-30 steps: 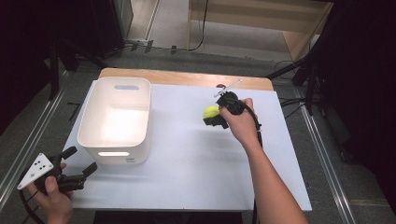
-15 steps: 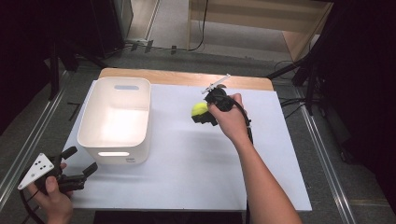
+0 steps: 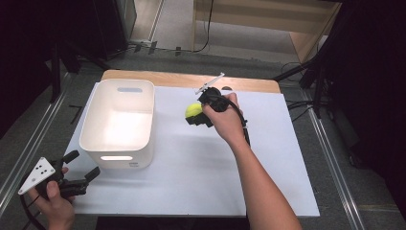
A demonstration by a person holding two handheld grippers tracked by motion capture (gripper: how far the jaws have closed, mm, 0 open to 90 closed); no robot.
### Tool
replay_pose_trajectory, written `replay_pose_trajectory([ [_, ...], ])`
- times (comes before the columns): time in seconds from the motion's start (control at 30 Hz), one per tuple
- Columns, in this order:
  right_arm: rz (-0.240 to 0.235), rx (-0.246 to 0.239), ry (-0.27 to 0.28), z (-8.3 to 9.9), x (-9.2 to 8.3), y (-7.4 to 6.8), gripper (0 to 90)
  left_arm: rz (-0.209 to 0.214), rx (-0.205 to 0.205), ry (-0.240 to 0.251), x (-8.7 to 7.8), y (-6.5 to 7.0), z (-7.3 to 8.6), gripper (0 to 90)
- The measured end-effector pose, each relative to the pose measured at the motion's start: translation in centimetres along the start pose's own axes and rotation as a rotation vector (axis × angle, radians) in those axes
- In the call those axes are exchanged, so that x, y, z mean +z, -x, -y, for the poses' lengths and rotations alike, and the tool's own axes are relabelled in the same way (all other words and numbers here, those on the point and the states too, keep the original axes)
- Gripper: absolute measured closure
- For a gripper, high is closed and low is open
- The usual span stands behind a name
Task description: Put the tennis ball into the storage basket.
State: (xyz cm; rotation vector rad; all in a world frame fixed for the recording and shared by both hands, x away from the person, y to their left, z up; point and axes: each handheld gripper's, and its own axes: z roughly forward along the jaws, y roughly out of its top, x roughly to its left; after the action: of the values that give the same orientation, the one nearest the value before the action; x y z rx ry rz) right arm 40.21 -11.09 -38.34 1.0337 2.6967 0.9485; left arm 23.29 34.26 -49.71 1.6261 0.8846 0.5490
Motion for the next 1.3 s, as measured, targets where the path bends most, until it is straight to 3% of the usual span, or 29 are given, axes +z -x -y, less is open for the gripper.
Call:
replay_pose_trajectory([
  [0.67,-0.039,-0.054,0.009,-2.8,1.0,-2.2,23.7,0.001,-0.002,-0.001,0.0,0.0,0.0,0.0],
  [1.3,-0.075,-0.09,0.043,-5.4,0.6,-4.2,23.6,0.005,0.006,0.004,0.1,0.1,0.0,0.0],
])
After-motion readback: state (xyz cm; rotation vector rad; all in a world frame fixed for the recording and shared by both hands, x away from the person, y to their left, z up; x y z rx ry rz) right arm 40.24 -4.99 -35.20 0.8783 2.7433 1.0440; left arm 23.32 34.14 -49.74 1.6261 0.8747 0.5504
